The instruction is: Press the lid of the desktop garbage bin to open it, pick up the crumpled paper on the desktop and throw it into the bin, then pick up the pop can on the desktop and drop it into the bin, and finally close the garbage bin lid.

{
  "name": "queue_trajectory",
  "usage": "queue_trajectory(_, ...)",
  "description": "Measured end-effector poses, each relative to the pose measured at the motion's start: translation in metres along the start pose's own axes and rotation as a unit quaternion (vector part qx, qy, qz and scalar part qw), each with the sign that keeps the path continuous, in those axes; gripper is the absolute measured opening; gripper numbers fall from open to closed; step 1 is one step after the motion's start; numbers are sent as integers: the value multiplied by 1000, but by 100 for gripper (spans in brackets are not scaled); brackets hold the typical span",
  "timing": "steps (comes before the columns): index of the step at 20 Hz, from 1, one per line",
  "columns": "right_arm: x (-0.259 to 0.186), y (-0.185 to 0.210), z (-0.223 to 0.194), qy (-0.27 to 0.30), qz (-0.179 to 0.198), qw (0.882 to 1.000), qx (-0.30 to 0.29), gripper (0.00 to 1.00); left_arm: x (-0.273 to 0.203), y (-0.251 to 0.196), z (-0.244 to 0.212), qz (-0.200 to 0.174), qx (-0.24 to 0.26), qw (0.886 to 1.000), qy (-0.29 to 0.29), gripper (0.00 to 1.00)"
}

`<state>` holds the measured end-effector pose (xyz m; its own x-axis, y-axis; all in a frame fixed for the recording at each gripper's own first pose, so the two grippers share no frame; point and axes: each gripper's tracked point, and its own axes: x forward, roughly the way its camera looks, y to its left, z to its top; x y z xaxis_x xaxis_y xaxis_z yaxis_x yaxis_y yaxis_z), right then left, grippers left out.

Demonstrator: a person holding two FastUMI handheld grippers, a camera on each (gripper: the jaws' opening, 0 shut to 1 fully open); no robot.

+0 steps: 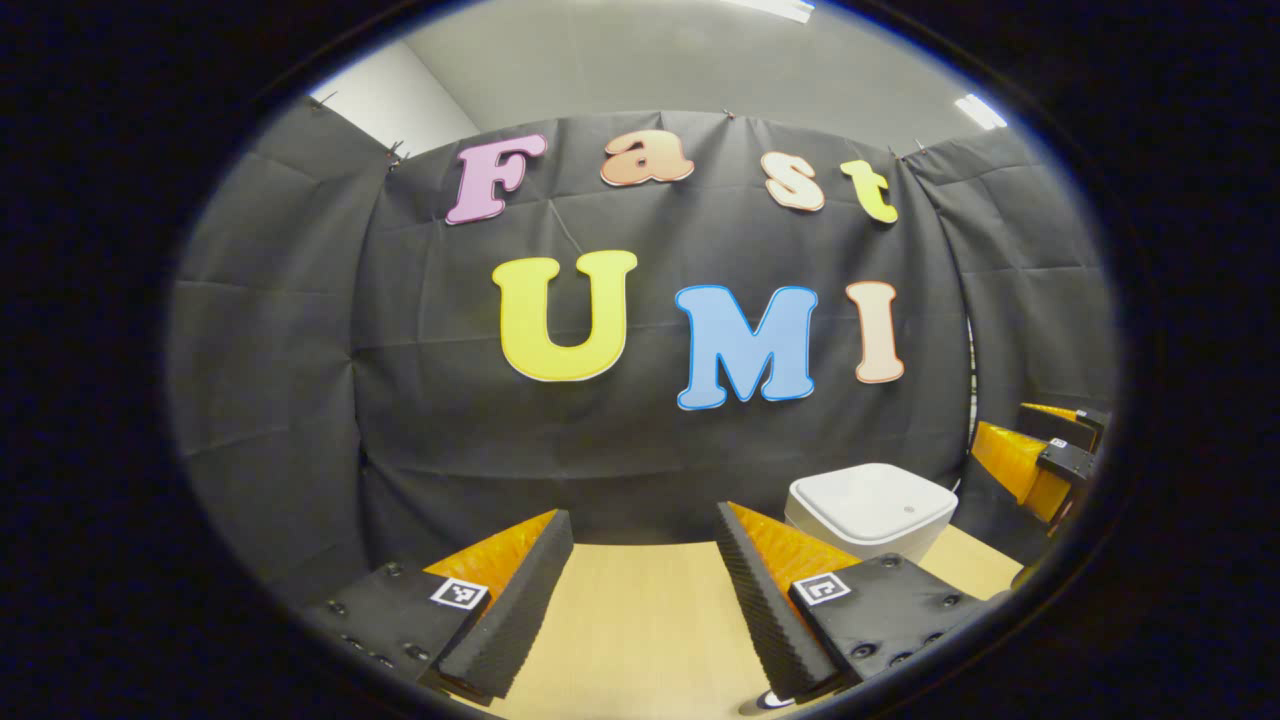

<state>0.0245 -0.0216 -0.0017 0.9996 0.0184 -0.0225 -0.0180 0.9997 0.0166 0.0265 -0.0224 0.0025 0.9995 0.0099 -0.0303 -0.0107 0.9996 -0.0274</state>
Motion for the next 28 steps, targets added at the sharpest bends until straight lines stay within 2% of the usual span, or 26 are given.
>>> queue_trajectory(8,7,3,-3,5,7,1000,-6,96,4,7,3,8,-4,1000,2,95)
queue_trajectory(9,8,1,-4,6,6,1000,-8,100,4,11,4,9,-6,1000,3,95)
queue_trajectory(10,8,3,-4,8,10,1000,-7,98,7,11,5,9,-7,1000,4,95)
queue_trajectory(11,14,5,-7,11,9,1000,-5,85,8,10,5,10,-7,1000,5,95)
queue_trajectory(12,19,6,-9,15,10,1000,-2,83,7,11,5,10,-7,1000,4,95)
queue_trajectory(15,29,7,-16,33,12,999,10,63,12,15,4,13,-7,1000,6,95)
queue_trajectory(16,30,6,-17,36,11,999,13,60,15,15,4,13,-7,1000,6,95)
queue_trajectory(17,31,7,-18,37,14,999,15,45,17,16,4,12,-7,1000,6,95)
queue_trajectory(19,36,12,-24,44,23,999,13,43,18,15,5,12,-6,1000,7,95)
queue_trajectory(20,40,8,-28,48,11,999,9,43,21,15,4,11,-4,1000,8,95)
queue_trajectory(22,45,8,-29,50,10,999,10,5,26,18,5,11,-1,1000,6,95)
queue_trajectory(23,45,13,-31,51,16,999,13,7,28,18,5,12,1,1000,5,95)
queue_trajectory(28,62,18,-38,51,37,998,6,7,39,14,5,9,9,1000,8,95)
